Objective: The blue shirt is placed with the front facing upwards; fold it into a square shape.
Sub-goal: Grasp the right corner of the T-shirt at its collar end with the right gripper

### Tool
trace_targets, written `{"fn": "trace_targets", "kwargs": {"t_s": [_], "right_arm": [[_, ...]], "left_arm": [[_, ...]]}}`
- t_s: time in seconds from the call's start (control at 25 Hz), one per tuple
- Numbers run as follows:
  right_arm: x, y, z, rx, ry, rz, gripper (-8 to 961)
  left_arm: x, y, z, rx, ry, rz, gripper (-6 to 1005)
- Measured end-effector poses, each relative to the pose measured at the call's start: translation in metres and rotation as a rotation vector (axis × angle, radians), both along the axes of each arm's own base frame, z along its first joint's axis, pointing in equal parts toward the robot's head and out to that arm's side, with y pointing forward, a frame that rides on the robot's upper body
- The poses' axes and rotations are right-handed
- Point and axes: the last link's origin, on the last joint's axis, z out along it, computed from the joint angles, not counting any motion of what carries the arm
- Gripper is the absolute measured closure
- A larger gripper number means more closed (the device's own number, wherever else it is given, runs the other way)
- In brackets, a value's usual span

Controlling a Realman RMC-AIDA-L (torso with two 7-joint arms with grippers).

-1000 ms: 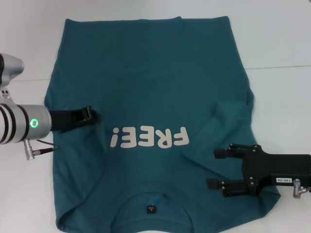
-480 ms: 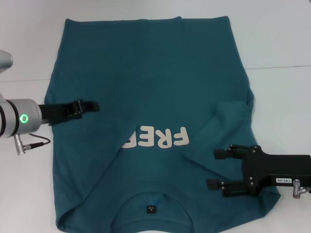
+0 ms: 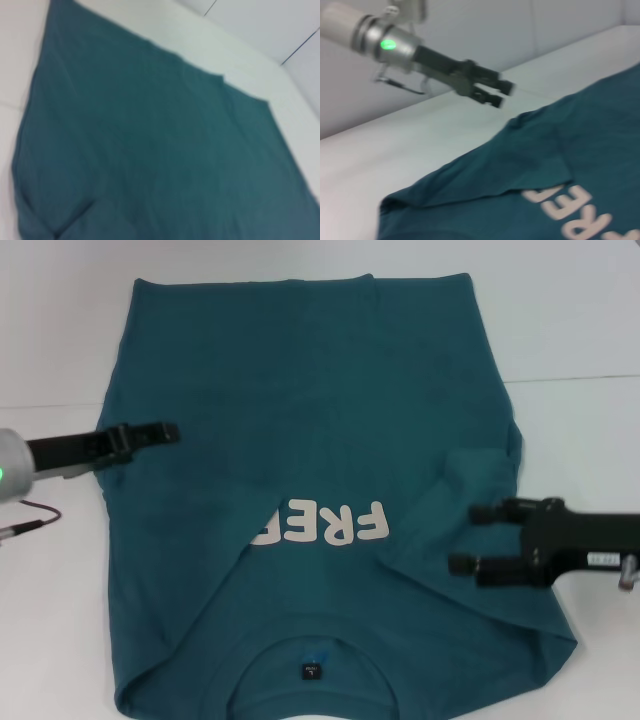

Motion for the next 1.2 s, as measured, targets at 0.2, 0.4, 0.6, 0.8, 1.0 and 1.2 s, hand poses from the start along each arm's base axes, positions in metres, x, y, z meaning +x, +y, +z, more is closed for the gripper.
{"fn": "trace_targets", "kwargs": {"t_s": [0.2, 0.4, 0.6, 0.8, 1.0, 1.2], "right_arm": [[-0.011, 0.017, 0.027, 0.047, 0.008, -0.103, 34], [-0.016, 0.033, 0.06, 0.054, 0.052, -0.293, 34], [-0.011, 0.04, 0.084, 0.017, 0.079, -0.489, 34], [-0.008, 0.039, 0.093, -0.076, 0.01, -0.654, 36], [-0.012, 0.036, 0.093, -0.159, -0.121, -0.754, 40], [-0.016, 0.033, 0.089, -0.226, -0.212, -0.844, 45]], "left_arm": [[-0.01, -0.01, 0.028, 0.043, -0.083, -0.096, 120], [-0.022, -0.024, 0.046, 0.046, -0.108, -0.185, 121], [-0.029, -0.034, 0.047, 0.032, -0.075, -0.253, 122], [-0.032, -0.039, 0.039, 0.013, -0.06, -0.285, 122], [-0.03, -0.039, 0.033, 0.006, -0.075, -0.292, 122], [-0.029, -0.037, 0.033, 0.013, -0.078, -0.292, 122]]}}
